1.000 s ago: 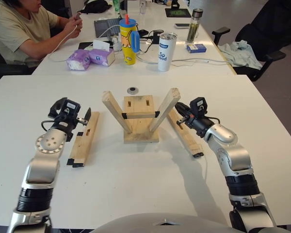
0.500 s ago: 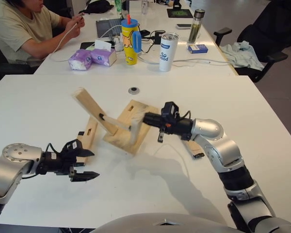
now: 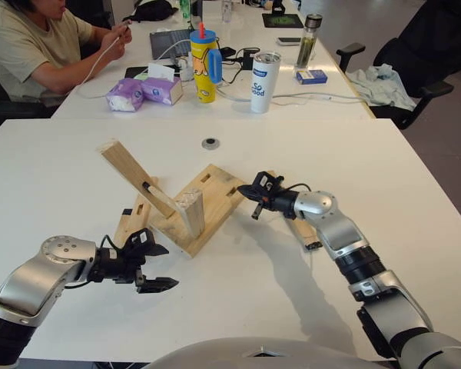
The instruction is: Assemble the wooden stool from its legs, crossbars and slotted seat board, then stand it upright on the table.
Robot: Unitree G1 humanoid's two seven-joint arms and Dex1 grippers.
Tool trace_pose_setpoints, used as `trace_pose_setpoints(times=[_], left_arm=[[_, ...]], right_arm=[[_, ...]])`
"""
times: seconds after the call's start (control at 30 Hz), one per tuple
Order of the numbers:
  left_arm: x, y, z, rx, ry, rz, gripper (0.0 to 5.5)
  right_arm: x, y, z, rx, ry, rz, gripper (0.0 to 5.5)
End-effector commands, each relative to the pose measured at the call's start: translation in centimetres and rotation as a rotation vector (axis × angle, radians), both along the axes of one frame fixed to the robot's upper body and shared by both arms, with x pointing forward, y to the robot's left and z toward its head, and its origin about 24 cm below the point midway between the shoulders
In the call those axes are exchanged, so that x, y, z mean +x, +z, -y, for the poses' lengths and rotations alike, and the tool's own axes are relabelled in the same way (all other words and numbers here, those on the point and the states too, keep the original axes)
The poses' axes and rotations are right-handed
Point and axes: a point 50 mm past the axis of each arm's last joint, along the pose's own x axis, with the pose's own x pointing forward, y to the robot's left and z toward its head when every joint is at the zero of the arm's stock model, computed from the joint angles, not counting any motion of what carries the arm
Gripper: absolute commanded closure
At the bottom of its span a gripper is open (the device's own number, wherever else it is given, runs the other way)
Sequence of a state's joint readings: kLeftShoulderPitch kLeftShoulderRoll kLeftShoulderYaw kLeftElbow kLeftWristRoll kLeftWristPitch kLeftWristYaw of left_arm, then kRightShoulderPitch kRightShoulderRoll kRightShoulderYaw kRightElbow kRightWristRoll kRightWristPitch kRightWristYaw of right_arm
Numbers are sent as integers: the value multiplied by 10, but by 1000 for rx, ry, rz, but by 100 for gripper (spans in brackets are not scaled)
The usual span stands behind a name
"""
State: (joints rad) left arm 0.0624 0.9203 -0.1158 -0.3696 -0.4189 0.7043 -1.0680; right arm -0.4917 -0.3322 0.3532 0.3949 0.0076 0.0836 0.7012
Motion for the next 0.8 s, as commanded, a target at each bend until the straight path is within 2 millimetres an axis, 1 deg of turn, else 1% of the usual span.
trace_pose_setpoints(times=[0.03, 0.17, 0.27, 0.37, 0.4, 0.43, 0.53, 0.63, 0.73, 0.8], left_arm=[[3, -4, 0, 44, 7, 10, 91], [3, -8, 1, 54, 11, 7, 91], [6, -10, 5, 49, 22, 32, 91], [9, -14, 10, 55, 50, 70, 91], [13, -15, 13, 59, 76, 102, 91], [17, -15, 15, 63, 102, 132, 91], [30, -18, 27, 84, 167, 228, 91], [28, -23, 34, 96, 182, 239, 91], [32, -22, 33, 114, 210, 259, 91], [37, -18, 31, 114, 219, 279, 91]], right_arm=[[17, -2, 0, -53, -26, 34, 550], [22, -9, -2, -134, 3, 19, 550], [24, -13, -5, -248, 67, -2, 550], [17, -26, -4, -508, 214, -112, 550], [8, -33, 1, -609, 287, -177, 550], [1, -38, 5, -670, 335, -225, 550], [-18, -40, 11, -682, 388, -316, 550], [-32, -38, 12, -621, 373, -342, 550], [-45, -34, 7, -536, 344, -344, 550], [-53, -30, 1, -482, 320, -326, 550]])
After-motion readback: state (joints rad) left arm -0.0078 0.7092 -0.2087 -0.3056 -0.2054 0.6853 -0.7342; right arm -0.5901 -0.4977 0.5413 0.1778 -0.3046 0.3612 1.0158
